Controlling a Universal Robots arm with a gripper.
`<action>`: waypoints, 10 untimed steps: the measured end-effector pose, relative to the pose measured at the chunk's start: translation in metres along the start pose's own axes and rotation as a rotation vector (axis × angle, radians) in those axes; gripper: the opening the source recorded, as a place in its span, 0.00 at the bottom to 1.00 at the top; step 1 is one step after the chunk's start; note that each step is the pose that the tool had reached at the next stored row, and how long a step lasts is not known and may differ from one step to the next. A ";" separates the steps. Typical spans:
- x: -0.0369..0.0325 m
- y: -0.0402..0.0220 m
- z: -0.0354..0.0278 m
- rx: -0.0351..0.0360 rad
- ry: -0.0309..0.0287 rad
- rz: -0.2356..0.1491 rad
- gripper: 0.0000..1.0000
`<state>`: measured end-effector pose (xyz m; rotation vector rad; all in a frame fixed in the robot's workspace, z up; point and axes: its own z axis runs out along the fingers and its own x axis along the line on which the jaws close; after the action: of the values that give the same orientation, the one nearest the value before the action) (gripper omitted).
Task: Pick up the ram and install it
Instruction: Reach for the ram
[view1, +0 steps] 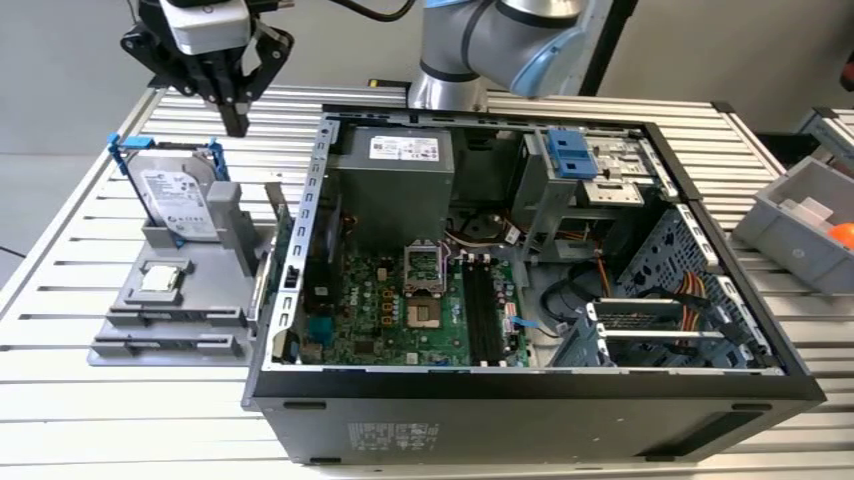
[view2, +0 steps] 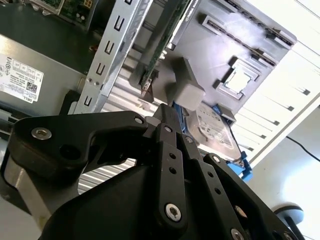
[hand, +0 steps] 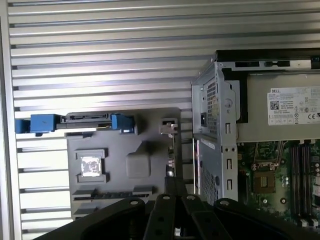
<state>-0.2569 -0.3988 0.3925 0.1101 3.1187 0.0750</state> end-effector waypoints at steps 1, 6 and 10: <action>0.0018 -0.0001 -0.0001 0.0001 0.0002 0.000 0.00; 0.0092 -0.0006 -0.0002 0.0001 0.0010 0.000 0.00; 0.0143 -0.0010 -0.0004 0.0002 0.0019 0.000 0.00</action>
<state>-0.2713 -0.3988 0.3926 0.1104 3.1206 0.0749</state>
